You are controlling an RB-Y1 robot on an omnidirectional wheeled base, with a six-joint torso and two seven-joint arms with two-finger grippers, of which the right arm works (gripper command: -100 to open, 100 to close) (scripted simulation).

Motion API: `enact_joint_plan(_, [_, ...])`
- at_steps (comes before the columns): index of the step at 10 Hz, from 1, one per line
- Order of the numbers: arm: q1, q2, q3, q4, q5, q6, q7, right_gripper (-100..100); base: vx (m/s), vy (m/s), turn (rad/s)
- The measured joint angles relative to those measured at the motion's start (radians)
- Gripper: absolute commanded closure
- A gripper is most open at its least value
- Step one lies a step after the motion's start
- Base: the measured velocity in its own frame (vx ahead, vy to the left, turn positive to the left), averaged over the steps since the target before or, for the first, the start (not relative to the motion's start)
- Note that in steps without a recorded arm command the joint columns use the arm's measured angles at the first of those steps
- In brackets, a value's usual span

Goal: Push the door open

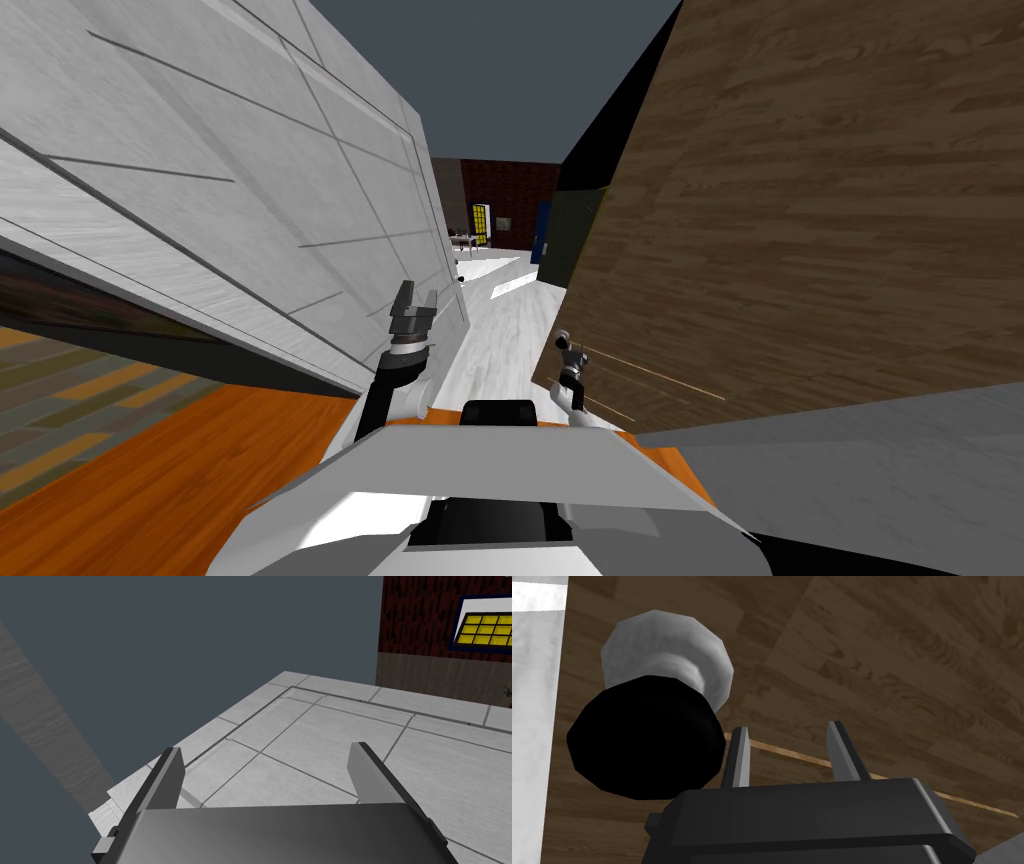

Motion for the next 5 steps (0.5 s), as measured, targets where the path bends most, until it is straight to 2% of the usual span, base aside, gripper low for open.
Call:
enact_joint_plan(1, [-0.009, -0.003, 0.007, 0.021, -0.012, -0.008, -0.03, -100, -0.075, 0.002, 0.117])
enact_joint_plan(2, [-0.001, 0.003, 0.013, 0.009, -0.031, -0.01, -0.06, -100, -0.053, -0.001, 0.036])
enact_joint_plan(3, [0.012, 0.009, 0.016, -0.015, -0.041, 0.002, -0.074, -100, -0.049, 0.014, 0.027])
enact_joint_plan(4, [0.001, 0.01, 0.02, -0.003, -0.055, 0.0, -0.099, -100, -0.038, 0.014, 0.037])
enact_joint_plan(5, [-0.009, 0.013, 0.024, 0.018, -0.061, -0.012, -0.123, -100, -0.042, 0.011, 0.051])
